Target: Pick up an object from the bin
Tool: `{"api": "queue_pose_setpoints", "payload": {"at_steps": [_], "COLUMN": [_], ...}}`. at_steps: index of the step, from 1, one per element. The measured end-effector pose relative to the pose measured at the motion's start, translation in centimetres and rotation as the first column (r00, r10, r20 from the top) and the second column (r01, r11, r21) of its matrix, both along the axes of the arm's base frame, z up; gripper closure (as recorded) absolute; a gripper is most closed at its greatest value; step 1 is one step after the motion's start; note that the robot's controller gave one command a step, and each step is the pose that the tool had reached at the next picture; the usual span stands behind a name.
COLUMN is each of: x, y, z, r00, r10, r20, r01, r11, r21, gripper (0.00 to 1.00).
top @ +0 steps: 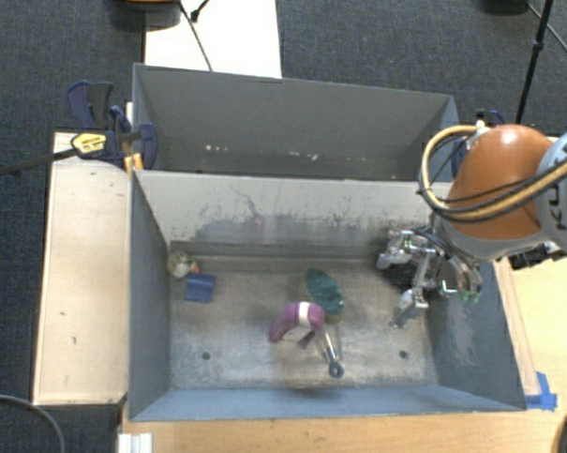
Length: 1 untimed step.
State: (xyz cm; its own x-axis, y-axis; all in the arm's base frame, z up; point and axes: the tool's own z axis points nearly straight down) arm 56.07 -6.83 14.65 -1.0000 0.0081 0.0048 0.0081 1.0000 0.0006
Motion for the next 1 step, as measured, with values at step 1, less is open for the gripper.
{"api": "queue_pose_setpoints", "payload": {"at_steps": [1], "x": [3.30], "y": [4.67], "z": [-2.91], "r00": [0.997], "r10": [-0.072], "r20": [0.010], "r01": [0.072], "r11": [0.997], "r21": [0.002], "gripper": [0.00]}}
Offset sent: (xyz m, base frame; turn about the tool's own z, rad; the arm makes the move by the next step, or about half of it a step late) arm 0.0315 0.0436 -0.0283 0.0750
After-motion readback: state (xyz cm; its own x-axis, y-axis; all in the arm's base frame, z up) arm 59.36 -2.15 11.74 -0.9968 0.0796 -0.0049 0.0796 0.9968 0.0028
